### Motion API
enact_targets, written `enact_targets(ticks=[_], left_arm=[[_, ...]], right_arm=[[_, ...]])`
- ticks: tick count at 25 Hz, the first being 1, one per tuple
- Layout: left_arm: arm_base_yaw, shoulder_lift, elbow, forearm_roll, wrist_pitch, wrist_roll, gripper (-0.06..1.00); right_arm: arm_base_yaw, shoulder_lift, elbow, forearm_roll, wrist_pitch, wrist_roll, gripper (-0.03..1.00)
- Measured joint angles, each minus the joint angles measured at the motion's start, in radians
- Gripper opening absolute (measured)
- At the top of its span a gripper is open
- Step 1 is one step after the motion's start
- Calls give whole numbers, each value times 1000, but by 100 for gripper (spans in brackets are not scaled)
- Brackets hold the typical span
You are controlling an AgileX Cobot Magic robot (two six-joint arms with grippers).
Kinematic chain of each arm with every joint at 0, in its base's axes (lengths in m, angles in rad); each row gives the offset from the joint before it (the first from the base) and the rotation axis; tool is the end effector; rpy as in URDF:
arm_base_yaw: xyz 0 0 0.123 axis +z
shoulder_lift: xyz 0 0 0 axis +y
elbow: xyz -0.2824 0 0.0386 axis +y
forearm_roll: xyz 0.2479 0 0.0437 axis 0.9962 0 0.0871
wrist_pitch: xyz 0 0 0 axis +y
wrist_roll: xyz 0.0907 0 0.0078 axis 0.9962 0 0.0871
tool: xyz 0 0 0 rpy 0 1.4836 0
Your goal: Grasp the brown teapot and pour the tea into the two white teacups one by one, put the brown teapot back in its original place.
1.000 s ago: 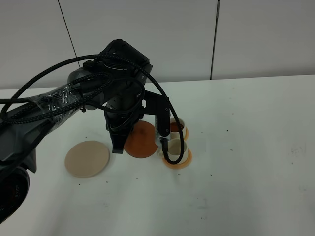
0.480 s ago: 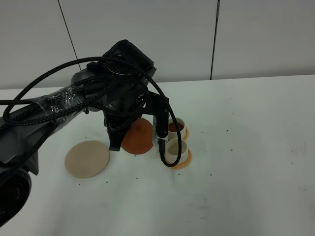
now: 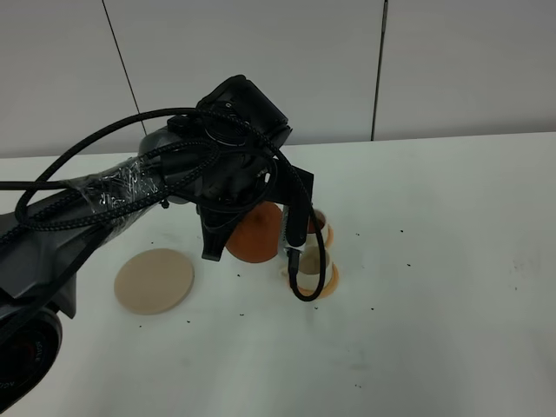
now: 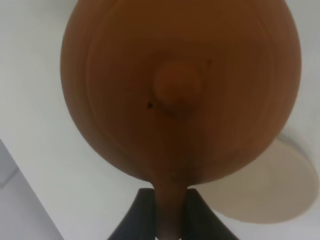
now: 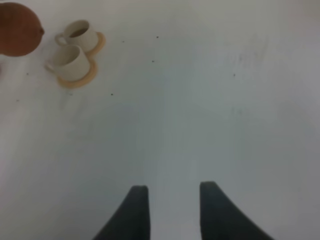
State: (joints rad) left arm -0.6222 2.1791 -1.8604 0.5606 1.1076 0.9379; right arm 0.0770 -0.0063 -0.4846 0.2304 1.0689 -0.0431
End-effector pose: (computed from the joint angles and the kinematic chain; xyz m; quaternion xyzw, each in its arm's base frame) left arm 0.4038 -0.2363 0.2200 0.7383 0.6123 0.2744 0.0688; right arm -0.0069 0.0178 0.2740 -0.0555 0.8502 0.1235 0.5087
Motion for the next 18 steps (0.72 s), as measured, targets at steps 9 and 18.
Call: enact_targets(ticks=[9,18], left_arm=[[0,0,0,11,-9,2,17],[0,5,0,22,-47,4,17]], right_arm=[[0,0,0,0,0,0,24],[0,0,0,0,0,0,24]])
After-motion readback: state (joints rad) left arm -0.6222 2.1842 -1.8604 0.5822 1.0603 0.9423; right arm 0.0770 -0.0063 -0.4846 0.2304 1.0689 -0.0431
